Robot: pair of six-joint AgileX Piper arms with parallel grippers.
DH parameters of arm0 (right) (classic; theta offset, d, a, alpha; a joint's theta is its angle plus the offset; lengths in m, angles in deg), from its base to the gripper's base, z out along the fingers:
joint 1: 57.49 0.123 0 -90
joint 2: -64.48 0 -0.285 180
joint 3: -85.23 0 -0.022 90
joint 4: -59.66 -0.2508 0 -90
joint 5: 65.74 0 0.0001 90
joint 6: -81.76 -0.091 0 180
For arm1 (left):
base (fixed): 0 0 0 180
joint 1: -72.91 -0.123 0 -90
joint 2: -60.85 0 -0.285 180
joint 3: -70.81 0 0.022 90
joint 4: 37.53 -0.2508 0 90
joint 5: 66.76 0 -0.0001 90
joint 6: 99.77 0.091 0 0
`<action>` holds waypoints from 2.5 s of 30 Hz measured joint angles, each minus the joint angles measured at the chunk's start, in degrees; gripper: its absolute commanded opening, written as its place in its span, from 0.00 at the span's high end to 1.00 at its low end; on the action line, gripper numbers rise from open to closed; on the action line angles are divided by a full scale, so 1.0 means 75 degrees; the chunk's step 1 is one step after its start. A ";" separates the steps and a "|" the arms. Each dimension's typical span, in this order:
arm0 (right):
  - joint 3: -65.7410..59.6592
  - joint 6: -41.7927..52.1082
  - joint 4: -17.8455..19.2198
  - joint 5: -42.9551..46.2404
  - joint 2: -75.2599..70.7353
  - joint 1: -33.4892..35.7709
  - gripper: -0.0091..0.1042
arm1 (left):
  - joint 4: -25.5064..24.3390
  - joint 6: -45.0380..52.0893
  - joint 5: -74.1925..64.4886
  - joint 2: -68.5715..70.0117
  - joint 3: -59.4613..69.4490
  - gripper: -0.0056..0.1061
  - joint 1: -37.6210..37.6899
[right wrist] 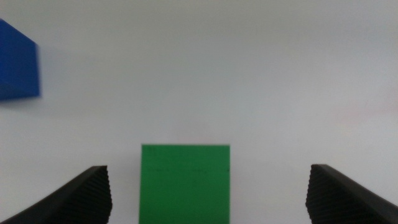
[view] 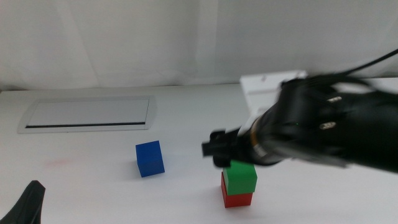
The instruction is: Stack red cubes first, then green, then blue cubes in a specific spot.
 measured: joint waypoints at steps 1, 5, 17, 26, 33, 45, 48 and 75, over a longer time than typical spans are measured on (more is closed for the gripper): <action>0.0000 0.0063 0.0096 0.0000 -0.0226 0.0000 0.18 | 0.0000 0.0000 0.0000 0.0000 0.0000 0.18 0.0000; 0.0000 0.0596 0.0297 0.0142 -0.1126 -0.0248 0.24 | 0.0000 0.0000 0.0000 0.0000 0.0000 0.18 0.0000; 0.0212 0.6163 -0.1959 0.0982 -0.3014 -0.5739 0.63 | 0.0000 0.0000 0.0000 0.0000 0.0000 0.18 0.0000; -0.0617 1.0939 -0.6535 0.1032 -0.4273 -0.8026 0.62 | 0.0000 0.0000 0.0000 0.0000 0.0000 0.18 0.0000; -0.1891 1.1366 -0.6768 0.0682 -0.6094 -0.8076 0.74 | 0.0000 0.0000 0.0000 0.0000 0.0000 0.18 0.0000; -0.4128 1.0221 -0.5890 0.0648 -0.9678 -0.8076 0.90 | 0.0000 0.0000 0.0000 0.0000 0.0000 0.18 0.0000; -0.4674 0.9897 -0.5291 0.0822 -0.9958 -0.8076 0.92 | 0.0000 0.0000 0.0000 0.0000 0.0000 0.18 0.0000; -0.7580 1.0035 -0.5060 0.5291 -1.0921 -0.7420 0.93 | 0.0000 0.0000 0.0000 0.0000 0.0000 0.18 0.0000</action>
